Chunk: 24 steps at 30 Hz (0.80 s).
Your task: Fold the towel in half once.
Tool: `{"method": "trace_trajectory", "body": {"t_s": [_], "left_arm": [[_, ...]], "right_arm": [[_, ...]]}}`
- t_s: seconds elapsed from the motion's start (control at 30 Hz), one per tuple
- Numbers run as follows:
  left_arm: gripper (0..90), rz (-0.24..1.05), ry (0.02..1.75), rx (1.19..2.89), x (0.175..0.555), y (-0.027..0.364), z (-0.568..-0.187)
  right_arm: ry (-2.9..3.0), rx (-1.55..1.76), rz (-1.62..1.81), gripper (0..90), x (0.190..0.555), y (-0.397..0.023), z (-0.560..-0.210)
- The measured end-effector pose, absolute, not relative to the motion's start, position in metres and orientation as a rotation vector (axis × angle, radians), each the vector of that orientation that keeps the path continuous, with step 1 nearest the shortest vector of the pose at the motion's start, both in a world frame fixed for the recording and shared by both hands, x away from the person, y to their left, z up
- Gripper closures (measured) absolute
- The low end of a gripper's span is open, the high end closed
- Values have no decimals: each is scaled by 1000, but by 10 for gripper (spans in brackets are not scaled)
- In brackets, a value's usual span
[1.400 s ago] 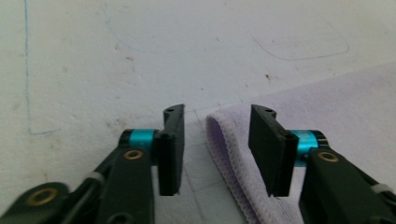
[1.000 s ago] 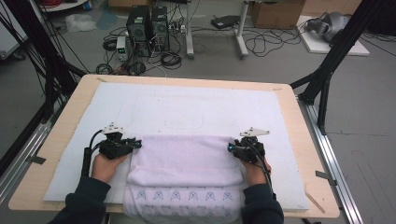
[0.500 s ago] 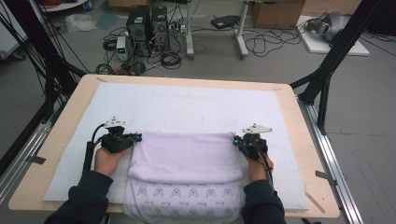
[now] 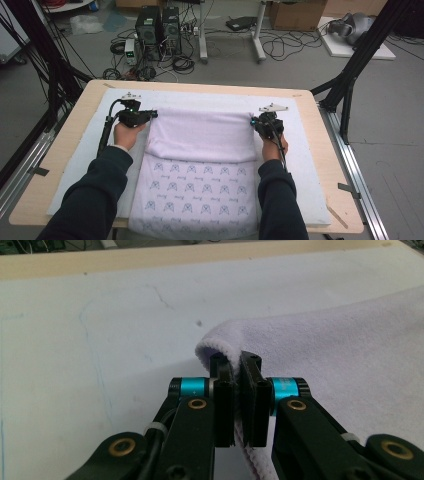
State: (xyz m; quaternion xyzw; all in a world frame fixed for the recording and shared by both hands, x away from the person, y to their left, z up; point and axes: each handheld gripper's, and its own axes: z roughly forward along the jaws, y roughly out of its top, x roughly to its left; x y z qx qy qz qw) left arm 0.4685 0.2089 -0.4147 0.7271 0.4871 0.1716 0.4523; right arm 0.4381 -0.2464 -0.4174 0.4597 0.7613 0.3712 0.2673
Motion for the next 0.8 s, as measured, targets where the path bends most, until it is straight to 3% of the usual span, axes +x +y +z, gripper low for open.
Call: {"method": "trace_trajectory", "body": {"t_s": [0.3, 0.33, 0.4, 0.53, 0.7, 0.8], "left_arm": [[836, 401, 1206, 1783, 500, 213, -419], [797, 383, 1213, 1795, 500, 214, -421], [656, 380, 1220, 1785, 496, 218, -423], [560, 331, 1200, 1733, 485, 230, -423], [539, 318, 1138, 1723, 470, 235, -422], [452, 316, 1094, 1730, 463, 233, -424]], "right_arm": [[2037, 1269, 964, 877, 476, -238, -411], [2043, 1262, 958, 859, 476, -235, -412], [2053, 1261, 949, 742, 476, -234, -414], [2052, 1311, 1018, 607, 472, -239, -414], [2092, 1299, 1051, 591, 463, -241, -412], [2095, 1301, 1071, 568, 455, -243, -409]]}}
